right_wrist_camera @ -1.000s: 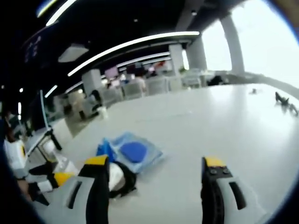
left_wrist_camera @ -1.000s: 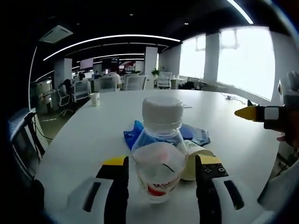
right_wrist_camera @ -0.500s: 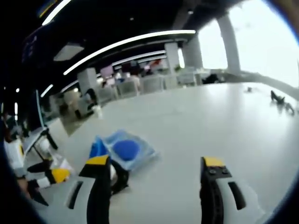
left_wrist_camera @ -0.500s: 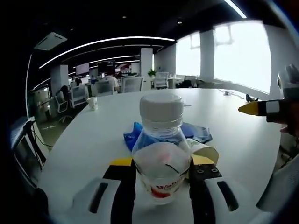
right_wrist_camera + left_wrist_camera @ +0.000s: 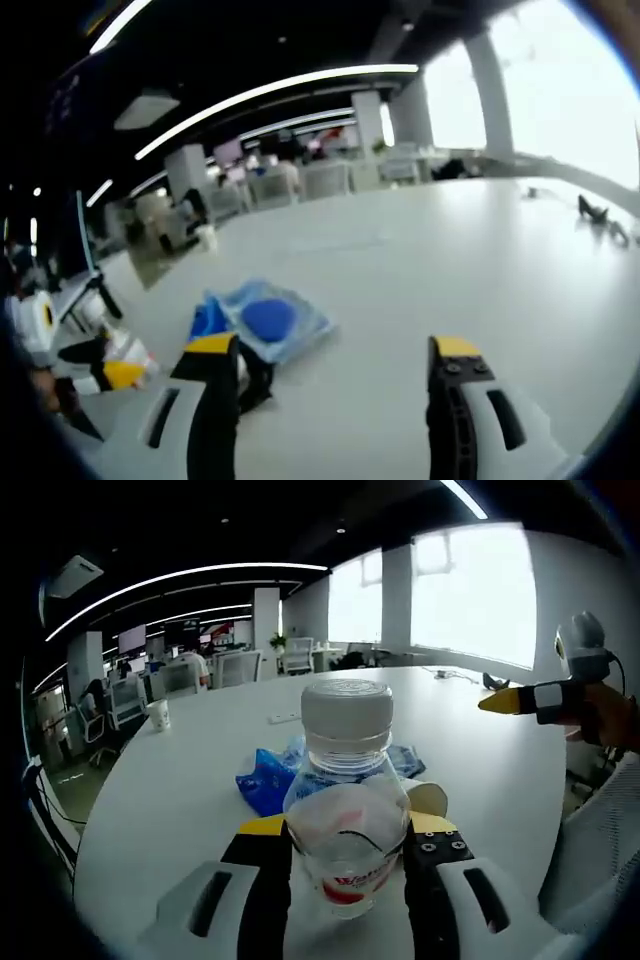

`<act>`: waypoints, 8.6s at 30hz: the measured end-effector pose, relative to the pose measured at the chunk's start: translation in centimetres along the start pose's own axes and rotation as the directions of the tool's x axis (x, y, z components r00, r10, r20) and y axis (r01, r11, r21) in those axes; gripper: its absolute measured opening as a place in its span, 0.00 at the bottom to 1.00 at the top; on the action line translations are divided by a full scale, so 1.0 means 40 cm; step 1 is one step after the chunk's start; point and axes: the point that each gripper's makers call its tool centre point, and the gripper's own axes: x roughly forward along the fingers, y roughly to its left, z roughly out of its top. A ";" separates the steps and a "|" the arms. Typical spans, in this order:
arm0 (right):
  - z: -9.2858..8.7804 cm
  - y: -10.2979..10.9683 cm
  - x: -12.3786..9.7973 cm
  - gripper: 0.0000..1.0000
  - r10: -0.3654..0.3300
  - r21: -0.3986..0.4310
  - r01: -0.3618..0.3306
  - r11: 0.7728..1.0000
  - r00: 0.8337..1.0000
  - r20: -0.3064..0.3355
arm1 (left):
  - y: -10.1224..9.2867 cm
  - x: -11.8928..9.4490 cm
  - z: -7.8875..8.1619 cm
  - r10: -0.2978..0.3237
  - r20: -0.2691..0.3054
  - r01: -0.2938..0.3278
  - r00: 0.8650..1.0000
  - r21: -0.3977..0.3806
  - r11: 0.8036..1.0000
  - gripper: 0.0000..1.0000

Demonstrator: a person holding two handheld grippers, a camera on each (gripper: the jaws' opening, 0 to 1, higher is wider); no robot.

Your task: Arrange the tabletop items into an orderly group along one side of the table until the central work area is clear of visible clutter.

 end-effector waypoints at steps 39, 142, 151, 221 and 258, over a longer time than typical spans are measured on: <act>0.018 0.056 0.007 0.89 0.126 -0.123 -0.120 0.985 0.991 0.035 | 0.032 -0.017 0.023 0.004 0.043 -0.002 0.999 -0.034 0.999 0.40; -0.115 0.125 0.070 0.99 0.324 -0.126 -0.357 0.926 0.920 -0.221 | 0.565 0.349 0.185 0.053 0.083 -0.057 0.995 0.045 0.997 0.40; -0.124 0.126 0.075 0.99 0.314 -0.160 -0.356 0.921 0.919 -0.238 | 0.562 0.361 0.177 0.031 0.082 -0.035 0.996 0.043 0.998 0.40; -0.080 0.273 0.029 0.91 0.474 -0.196 -0.514 0.835 0.853 -0.219 | 0.400 0.165 0.261 -0.039 0.134 0.041 0.990 -0.009 0.999 1.00; -0.204 0.333 0.037 0.45 0.479 -0.307 -0.557 0.771 0.827 -0.295 | 0.228 0.014 0.172 -0.069 0.091 0.070 0.994 -0.009 0.998 1.00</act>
